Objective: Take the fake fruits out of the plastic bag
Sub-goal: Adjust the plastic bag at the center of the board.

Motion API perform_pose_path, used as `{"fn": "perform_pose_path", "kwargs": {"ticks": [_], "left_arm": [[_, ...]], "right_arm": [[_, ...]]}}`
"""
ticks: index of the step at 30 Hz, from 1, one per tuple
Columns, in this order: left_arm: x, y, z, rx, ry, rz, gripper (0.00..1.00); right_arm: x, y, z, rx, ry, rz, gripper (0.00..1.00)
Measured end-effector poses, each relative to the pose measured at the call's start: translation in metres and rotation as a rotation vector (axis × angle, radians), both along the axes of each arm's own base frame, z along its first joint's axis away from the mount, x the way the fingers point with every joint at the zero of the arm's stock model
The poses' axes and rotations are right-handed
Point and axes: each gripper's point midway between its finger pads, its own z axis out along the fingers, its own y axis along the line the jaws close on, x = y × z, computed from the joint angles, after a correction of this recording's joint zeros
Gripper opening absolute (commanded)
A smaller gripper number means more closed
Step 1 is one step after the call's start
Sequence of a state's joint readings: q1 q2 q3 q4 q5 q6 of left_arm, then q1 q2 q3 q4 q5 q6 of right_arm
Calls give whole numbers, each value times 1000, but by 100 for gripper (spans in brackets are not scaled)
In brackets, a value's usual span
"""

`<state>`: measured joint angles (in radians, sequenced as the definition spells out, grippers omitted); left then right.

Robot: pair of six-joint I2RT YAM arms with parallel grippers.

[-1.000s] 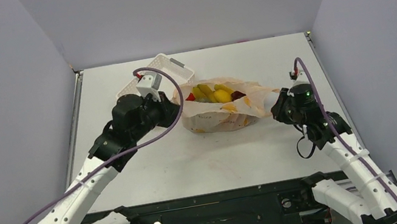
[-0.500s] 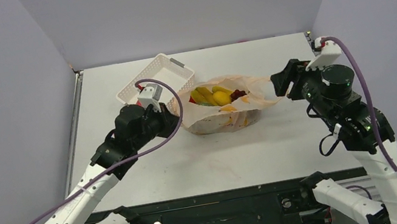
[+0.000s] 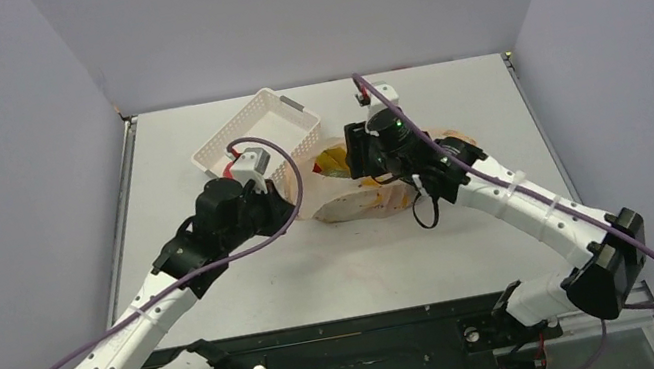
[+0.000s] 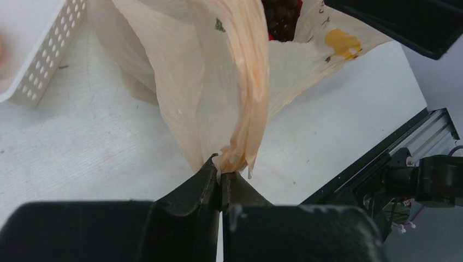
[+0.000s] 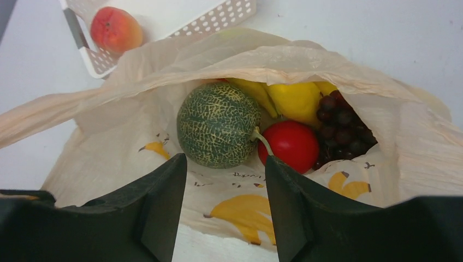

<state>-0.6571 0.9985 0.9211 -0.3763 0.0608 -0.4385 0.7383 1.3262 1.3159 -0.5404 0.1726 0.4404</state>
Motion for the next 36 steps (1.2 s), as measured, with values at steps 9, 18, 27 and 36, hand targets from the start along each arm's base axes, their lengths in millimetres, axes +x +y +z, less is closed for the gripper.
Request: {"fn": "perform_pose_path", "kwargs": {"ticks": [9,18,27,36], "left_arm": [[-21,27,-38,66,92,68,0],[-33,52,-88,111,262,240,0],[-51,68,-130,139,398,340,0],[-55,46,-79,39,264,144,40]], "right_arm": [[12,-11,-76,-68,70,-66,49],[-54,-29,-177,-153,184,-20,52],[-64,-26,-179,-17,124,-37,54],[-55,-23,-166,26,85,-59,54]]}}
